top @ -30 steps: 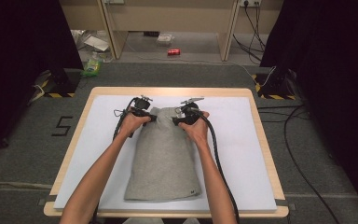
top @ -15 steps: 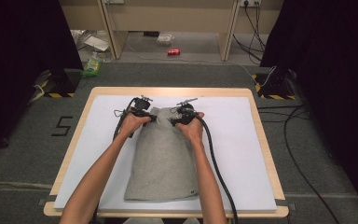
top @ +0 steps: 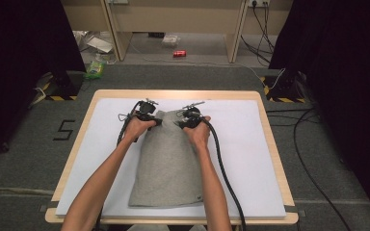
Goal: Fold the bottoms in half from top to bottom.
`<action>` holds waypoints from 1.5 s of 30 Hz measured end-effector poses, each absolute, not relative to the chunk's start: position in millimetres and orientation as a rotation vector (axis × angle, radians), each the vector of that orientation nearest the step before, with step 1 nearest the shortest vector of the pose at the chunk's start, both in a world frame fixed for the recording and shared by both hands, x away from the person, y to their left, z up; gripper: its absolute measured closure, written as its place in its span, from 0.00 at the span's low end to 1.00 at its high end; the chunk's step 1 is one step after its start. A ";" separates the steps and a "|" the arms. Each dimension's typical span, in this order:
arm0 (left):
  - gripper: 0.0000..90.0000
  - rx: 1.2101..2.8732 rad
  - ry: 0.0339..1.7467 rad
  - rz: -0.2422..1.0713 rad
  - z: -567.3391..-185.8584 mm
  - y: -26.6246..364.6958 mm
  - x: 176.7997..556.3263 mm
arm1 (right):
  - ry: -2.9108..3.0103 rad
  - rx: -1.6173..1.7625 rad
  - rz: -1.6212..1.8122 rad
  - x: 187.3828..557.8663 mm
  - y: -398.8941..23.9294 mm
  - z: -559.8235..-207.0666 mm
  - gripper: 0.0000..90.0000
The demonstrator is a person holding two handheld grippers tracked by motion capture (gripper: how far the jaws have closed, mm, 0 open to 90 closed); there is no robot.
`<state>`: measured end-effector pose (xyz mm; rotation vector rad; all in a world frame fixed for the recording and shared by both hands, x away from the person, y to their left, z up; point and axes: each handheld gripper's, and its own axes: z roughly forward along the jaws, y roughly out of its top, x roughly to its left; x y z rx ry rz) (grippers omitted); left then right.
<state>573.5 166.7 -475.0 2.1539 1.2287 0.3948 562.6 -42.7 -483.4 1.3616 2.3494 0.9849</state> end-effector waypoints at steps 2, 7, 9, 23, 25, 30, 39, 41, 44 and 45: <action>0.75 2.142 1.231 0.384 -475.0 167.9 573.7 | 2.350 1.345 0.978 562.0 -41.2 -483.1 0.86; 0.78 2.102 1.224 0.361 -470.8 171.5 574.0 | 2.343 1.327 1.018 561.8 -44.3 -478.5 0.88; 0.78 2.091 1.220 0.373 -466.6 171.1 574.5 | 2.328 1.324 1.045 561.5 -45.3 -474.5 0.89; 0.78 2.026 1.117 0.417 -413.1 177.3 563.3 | 2.267 1.195 1.198 550.9 -54.1 -422.9 0.89; 0.78 2.013 1.091 0.413 -407.3 181.0 557.4 | 2.269 1.164 1.206 546.4 -55.4 -417.9 0.89; 0.78 1.999 1.039 0.419 -393.7 186.2 539.6 | 2.277 1.059 1.241 525.9 -55.6 -399.9 0.89; 0.78 1.981 0.955 0.414 -378.8 194.4 493.6 | 2.275 0.961 1.294 480.0 -56.6 -380.9 0.89; 0.78 1.977 0.929 0.404 -378.5 197.8 481.2 | 2.286 0.939 1.307 467.2 -58.9 -380.2 0.89; 0.78 1.961 0.892 0.403 -377.4 201.2 463.1 | 2.292 0.901 1.330 449.6 -61.6 -380.7 0.89; 0.78 1.958 0.879 0.402 -377.2 201.9 457.4 | 2.294 0.887 1.336 444.0 -62.4 -381.0 0.89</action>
